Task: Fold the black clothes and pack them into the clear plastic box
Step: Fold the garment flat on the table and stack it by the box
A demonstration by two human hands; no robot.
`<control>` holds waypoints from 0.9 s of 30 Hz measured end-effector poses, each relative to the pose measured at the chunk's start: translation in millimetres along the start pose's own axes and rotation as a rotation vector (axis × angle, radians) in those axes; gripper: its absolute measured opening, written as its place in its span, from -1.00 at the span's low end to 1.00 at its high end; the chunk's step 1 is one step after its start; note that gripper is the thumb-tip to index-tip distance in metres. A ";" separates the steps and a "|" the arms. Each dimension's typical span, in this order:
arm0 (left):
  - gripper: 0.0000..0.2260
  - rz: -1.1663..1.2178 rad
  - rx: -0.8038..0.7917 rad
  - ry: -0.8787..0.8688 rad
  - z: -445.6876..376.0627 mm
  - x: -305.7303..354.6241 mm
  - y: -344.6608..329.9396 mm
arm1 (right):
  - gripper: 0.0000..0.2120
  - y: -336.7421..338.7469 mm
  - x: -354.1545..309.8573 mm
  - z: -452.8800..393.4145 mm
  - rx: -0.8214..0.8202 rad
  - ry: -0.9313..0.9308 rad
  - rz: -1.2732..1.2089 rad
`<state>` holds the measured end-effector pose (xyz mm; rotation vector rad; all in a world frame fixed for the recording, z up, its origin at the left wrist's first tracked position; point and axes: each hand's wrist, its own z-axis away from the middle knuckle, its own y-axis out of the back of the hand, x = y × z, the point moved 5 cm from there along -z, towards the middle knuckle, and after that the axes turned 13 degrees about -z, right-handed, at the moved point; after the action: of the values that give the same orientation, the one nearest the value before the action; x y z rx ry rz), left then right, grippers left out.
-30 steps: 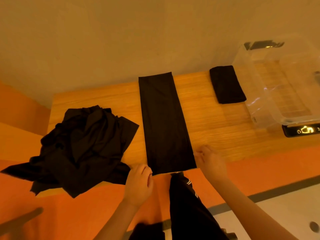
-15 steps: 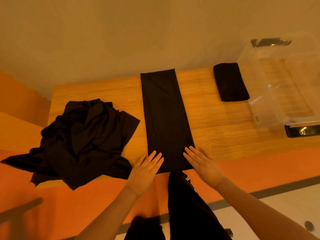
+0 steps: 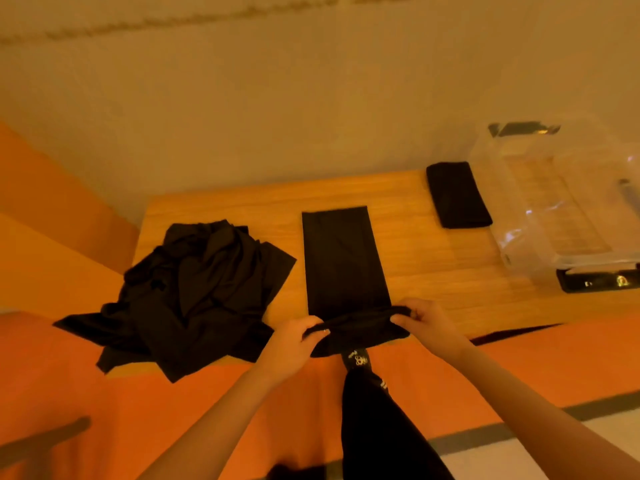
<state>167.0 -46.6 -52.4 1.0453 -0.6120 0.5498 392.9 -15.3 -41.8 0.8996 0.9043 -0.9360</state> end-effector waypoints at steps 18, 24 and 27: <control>-0.82 0.111 0.102 0.265 -215.7 -20.2 88.9 | -0.88 15.3 -22.2 -228.0 0.007 -0.141 -0.104; -0.81 0.076 0.265 0.318 -231.6 -39.2 78.3 | -0.91 19.0 -4.0 -234.7 0.212 -0.086 0.045; -0.83 0.072 0.340 0.346 -233.1 -40.5 77.0 | -0.76 19.7 -7.0 -234.0 0.302 -0.026 0.124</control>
<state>132.6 190.8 -118.8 1.2128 -0.2546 0.8977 354.6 205.9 -111.2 1.1842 0.6862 -0.9897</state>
